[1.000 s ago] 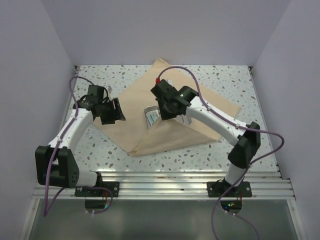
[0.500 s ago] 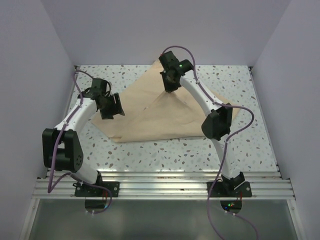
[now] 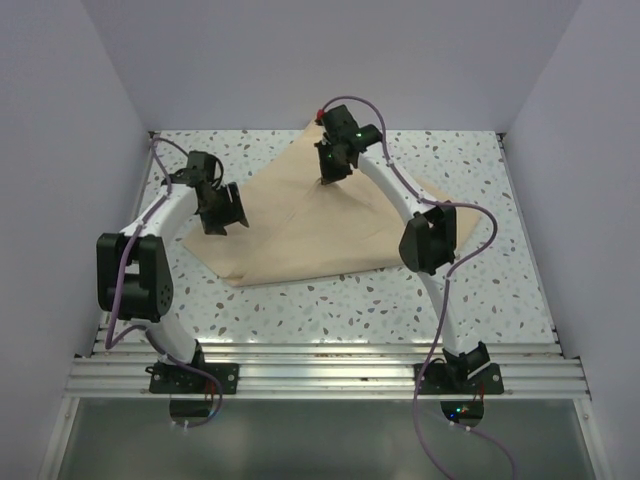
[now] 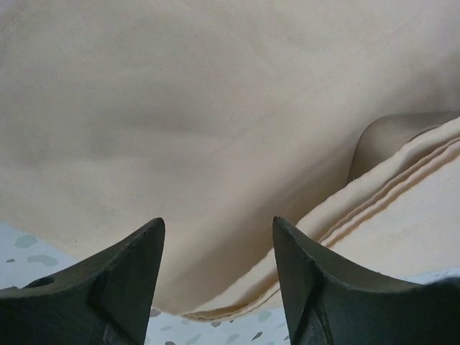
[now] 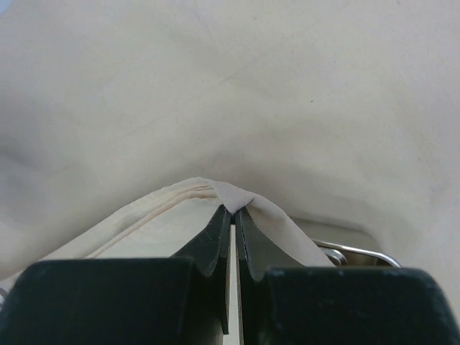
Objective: Prepare the surgical pack
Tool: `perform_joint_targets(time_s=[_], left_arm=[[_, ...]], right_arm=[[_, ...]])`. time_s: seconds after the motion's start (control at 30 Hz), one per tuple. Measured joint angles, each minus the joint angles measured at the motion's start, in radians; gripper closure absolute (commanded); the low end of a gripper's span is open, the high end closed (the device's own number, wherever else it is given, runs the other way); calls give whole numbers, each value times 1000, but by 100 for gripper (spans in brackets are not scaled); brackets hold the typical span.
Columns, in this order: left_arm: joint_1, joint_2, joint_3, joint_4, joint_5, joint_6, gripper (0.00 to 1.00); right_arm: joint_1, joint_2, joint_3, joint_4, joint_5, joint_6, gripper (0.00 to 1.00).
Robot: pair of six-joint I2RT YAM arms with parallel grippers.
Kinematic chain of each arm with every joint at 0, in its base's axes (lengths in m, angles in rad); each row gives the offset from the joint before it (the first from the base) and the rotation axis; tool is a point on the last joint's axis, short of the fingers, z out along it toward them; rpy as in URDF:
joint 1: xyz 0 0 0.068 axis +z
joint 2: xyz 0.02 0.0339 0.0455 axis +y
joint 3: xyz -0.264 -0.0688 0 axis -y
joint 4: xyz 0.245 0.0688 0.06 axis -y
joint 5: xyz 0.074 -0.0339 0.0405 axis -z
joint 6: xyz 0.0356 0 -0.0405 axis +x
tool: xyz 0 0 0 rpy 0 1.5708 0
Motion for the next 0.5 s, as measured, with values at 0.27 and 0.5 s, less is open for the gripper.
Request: perform_joint_targets(time_s=[0.27,0.5], left_arm=[[30,90,0,29,87,0,50],[31,116,-28,58,159,5,60]], right_arm=[[0,16,-32,65,-23,21,100],[-2,60,-11,93,-23,36,100]])
